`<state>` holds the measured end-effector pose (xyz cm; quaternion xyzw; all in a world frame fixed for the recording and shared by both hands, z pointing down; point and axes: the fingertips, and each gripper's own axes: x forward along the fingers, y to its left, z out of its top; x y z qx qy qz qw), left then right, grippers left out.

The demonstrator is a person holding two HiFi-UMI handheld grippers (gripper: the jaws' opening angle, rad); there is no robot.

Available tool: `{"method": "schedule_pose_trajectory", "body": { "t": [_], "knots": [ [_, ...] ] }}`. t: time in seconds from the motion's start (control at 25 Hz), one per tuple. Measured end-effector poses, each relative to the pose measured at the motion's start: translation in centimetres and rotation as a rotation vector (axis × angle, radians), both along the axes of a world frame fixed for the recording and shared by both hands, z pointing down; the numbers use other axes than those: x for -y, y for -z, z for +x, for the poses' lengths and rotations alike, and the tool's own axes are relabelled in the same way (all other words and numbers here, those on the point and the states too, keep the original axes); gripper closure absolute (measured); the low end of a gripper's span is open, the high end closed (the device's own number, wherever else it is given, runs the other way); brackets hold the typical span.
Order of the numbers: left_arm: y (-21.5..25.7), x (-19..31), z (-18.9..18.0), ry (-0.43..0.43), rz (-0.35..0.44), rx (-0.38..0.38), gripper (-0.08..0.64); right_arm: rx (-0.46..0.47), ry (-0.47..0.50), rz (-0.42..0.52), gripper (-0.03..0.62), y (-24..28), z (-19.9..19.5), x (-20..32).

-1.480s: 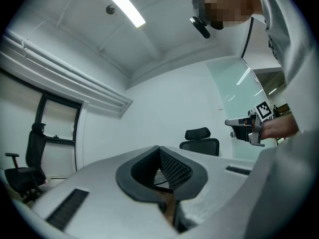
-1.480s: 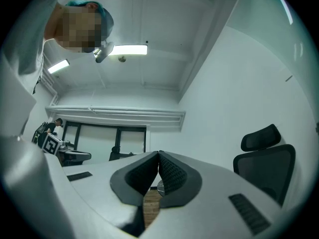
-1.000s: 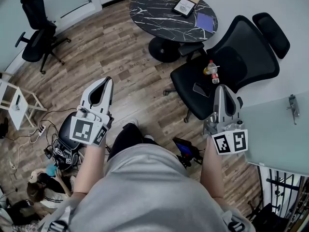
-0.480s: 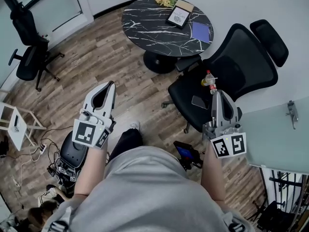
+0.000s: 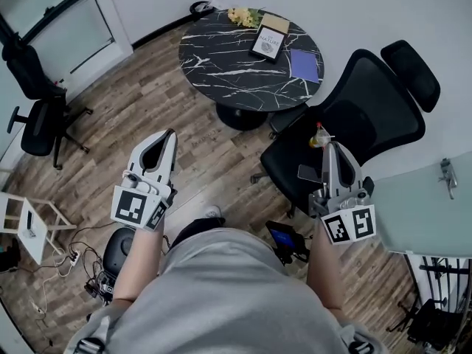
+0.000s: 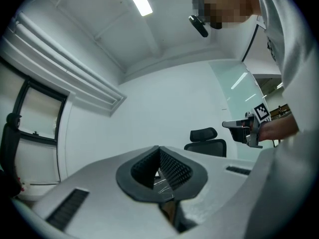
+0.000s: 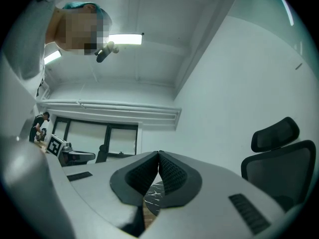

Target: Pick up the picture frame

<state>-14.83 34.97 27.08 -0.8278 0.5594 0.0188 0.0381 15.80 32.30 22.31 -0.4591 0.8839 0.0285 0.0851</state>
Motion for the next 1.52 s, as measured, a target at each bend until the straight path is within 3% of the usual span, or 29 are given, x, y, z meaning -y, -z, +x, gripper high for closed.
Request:
{"method": "schedule_pose_trajectory", "body": {
  "t": [0.48, 0.88, 1.52],
  "knots": [
    [-1.3, 6.8, -3.9, -0.064, -0.022, -0.023, 0.554, -0.013, -0.069, -0.012, 0.566, -0.4, -3.6, 4.6],
    [-2.5, 9.3, -4.5, -0.089, -0.045, -0.026, 0.554, -0.003, -0.096, -0.041, 0.566, -1.6, -4.1, 6.5],
    [-3.6, 14.0, -5.3, -0.062, -0.082, -0.023, 0.554, 0.005, -0.066, -0.085, 0.566, -3.2, -4.8, 13.1]
  ]
}}
